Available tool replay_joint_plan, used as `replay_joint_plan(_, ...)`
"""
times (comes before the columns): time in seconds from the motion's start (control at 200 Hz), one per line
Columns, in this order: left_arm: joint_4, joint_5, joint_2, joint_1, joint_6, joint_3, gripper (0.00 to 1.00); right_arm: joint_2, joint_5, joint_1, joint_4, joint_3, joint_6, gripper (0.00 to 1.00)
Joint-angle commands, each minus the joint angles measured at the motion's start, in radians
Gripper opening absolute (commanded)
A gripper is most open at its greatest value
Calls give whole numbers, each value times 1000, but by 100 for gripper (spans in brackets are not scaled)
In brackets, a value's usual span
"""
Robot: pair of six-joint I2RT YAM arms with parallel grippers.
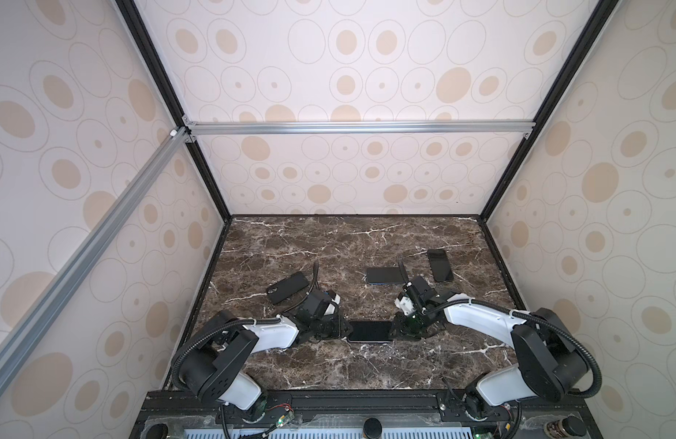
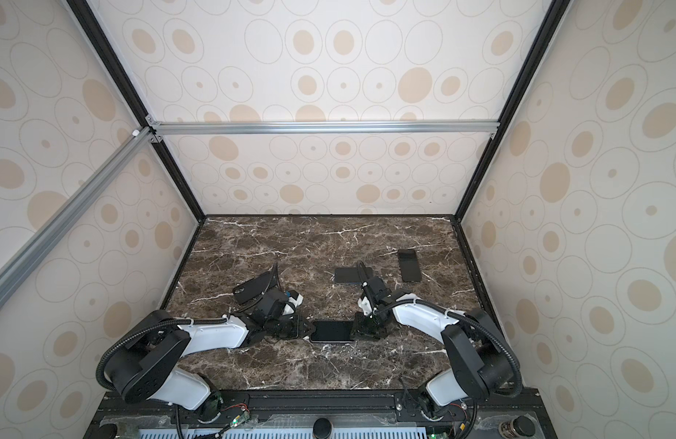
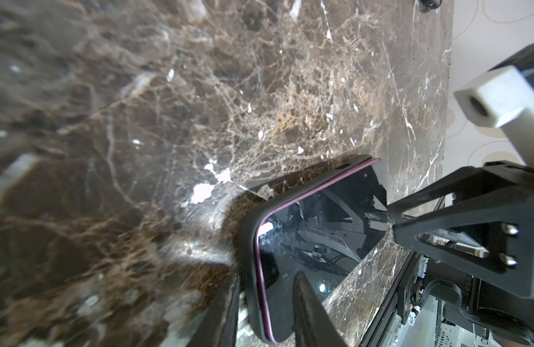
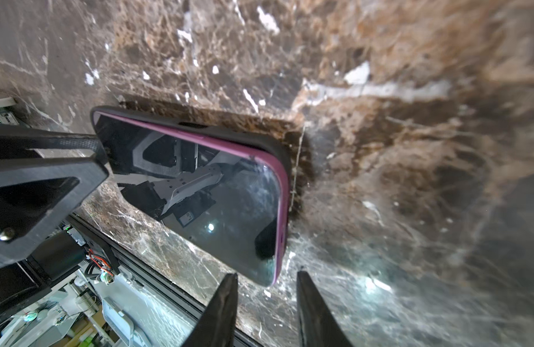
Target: Put the phone into the phone case
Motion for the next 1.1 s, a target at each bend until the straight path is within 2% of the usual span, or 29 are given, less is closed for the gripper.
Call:
replay_joint_plan(0.0, -215, -14, 42, -6, 20, -47, 31, 17, -36, 7, 31, -19, 1, 32)
replay_joint_plan(0.39, -226, 20, 94, -20, 55, -43, 21, 80, -47, 16, 82, -19, -11, 18)
replay_joint_plan(0.505, -224, 12, 106, -22, 54, -40, 21, 97, -52, 24, 90, -17, -11, 17)
replay_joint_plan(0.59, -220, 10, 105, -23, 49, -38, 16, 104, -42, 32, 90, -16, -12, 16)
replay_joint_plan(0.745, -233, 1, 102, -29, 54, -42, 16, 97, -6, 34, 81, -14, -17, 19)
replay_joint_plan(0.79, -239, -38, 107, -31, 56, -46, 16, 103, -5, 35, 88, -12, -18, 19)
replay_joint_plan(0.915, -227, -44, 128, -33, 54, -55, 17, 148, -15, 35, 85, -9, -22, 16)
replay_joint_plan(1.0, -211, -39, 142, -34, 52, -58, 17, 155, -28, 42, 111, -21, -10, 10)
replay_joint_plan(1.095, -196, -23, 153, -37, 45, -57, 17, 164, -36, 53, 118, -24, 0, 8)
